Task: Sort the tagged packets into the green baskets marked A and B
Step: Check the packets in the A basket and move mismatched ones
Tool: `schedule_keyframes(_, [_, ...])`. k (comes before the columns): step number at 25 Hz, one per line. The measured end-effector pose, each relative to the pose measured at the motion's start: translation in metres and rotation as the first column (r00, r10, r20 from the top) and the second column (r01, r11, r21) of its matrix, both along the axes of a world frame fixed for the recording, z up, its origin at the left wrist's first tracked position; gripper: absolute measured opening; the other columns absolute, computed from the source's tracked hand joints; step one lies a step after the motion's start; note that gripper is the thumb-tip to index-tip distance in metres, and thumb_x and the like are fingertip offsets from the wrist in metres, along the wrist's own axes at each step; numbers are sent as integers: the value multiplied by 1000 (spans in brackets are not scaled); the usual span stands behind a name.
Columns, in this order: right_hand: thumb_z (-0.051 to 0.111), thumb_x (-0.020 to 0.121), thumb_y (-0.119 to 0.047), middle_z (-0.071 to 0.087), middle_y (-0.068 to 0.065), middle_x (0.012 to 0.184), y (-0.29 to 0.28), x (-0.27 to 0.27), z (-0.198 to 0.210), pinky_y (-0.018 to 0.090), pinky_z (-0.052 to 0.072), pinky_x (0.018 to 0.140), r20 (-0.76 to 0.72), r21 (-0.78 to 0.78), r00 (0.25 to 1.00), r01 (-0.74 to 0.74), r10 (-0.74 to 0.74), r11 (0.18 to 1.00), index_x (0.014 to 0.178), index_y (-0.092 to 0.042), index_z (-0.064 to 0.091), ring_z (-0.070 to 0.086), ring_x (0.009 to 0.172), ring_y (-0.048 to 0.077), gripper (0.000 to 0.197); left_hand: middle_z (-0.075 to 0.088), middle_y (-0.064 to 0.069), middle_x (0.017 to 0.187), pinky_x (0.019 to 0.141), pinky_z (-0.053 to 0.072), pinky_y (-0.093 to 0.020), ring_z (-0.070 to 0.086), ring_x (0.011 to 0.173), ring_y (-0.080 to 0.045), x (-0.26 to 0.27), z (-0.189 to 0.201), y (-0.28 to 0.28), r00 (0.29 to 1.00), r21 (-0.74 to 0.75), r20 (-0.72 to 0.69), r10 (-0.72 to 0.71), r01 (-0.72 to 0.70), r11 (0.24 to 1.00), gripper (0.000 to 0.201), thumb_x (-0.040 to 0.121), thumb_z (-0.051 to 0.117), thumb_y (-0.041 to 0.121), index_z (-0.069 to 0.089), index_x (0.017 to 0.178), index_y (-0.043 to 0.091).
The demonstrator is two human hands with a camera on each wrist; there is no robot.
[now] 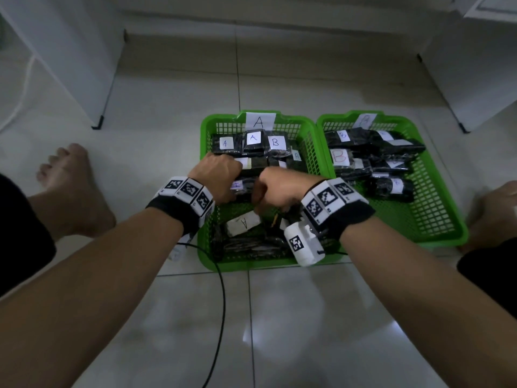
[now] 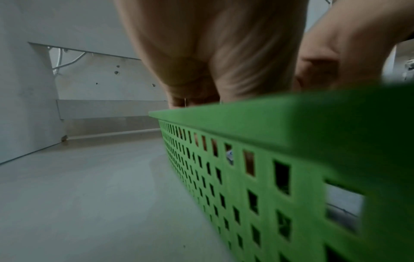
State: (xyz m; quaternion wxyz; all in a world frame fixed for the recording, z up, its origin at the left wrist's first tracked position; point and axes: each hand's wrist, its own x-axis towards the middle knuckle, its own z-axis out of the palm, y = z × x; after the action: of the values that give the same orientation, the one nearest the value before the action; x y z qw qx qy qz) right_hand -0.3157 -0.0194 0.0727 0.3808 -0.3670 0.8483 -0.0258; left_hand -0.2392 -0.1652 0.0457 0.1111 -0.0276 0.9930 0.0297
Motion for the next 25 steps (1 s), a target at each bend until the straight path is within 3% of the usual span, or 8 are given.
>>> schedule_keyframes(2, [79, 87, -24, 70, 6, 111, -2, 9, -5, 24, 50, 59, 17, 60, 986, -166, 165, 984, 123, -9, 68, 66, 91, 23, 40, 69, -11, 103, 83, 53, -40, 67, 93, -32, -1, 0, -2, 1000, -13, 6, 12, -12, 1000, 32, 81, 72, 37, 64, 99, 12])
schedule_keyframes(5, [78, 87, -27, 67, 10, 122, -5, 17, -15, 28, 49, 76, -19, 61, 973, -230, 231, 971, 132, -6, 61, 64, 106, 28, 52, 69, -12, 102, 80, 56, -41, 67, 93, -33, -3, -2, -3, 1000, -39, 18, 22, -21, 999, 31, 79, 74, 31, 65, 99, 10])
schedule_keyframes(8, [73, 91, -21, 70, 19, 117, -6, 21, -18, 20, 43, 54, 24, 141, 952, -305, 305, 942, 119, 2, 70, 65, 91, 25, 36, 68, -13, 103, 80, 56, -42, 67, 94, -35, -5, -4, -3, 1000, -50, 19, 13, -12, 999, 33, 77, 76, 31, 65, 100, 9])
schedule_keyframes(11, [66, 91, -9, 72, 20, 109, 0, 18, -15, 16, 39, 48, 42, 58, 961, -274, 272, 960, 105, 2, 74, 54, 76, 17, 20, 68, -13, 101, 79, 57, -40, 67, 92, -33, -6, -3, -4, 999, -46, 33, 20, -19, 999, 39, 73, 80, 35, 66, 99, 10])
schedule_keyframes(13, [72, 88, -13, 73, 10, 103, 4, 18, -15, 22, 50, 65, 86, 20, 962, -260, 257, 965, 103, -6, 73, 61, 83, 15, 16, 68, -11, 100, 78, 57, -39, 67, 91, -31, -6, -1, -5, 998, -25, 49, 39, -38, 999, 41, 71, 82, 37, 67, 98, 10])
schedule_keyframes(17, [83, 82, -25, 68, 3, 113, 3, 26, -19, 39, 56, 91, 149, 94, 950, -288, 273, 953, 119, -10, 64, 65, 102, 23, 44, 68, -8, 105, 80, 55, -35, 66, 95, -28, -7, 1, -6, 996, -27, 71, 55, -53, 998, 46, 71, 86, 37, 66, 103, 12])
schedule_keyframes(21, [75, 87, -20, 71, 2, 107, -1, 27, -18, 34, 57, 88, 120, 85, 951, -296, 285, 951, 113, -12, 73, 66, 100, 22, 27, 65, -3, 101, 79, 54, -34, 64, 95, -26, -9, -3, -8, 996, 28, 70, 55, -57, 998, 45, 69, 87, 41, 66, 100, 14])
schedule_keyframes(25, [60, 97, -18, 67, -5, 110, 9, 7, 2, 28, 49, 88, 81, -72, 991, -98, 104, 993, 119, -18, 72, 64, 105, 15, 24, 64, 6, 87, 64, 47, -23, 63, 80, -15, -21, 6, -14, 990, 246, -51, 133, -117, 962, 14, 79, 72, 37, 63, 80, 27])
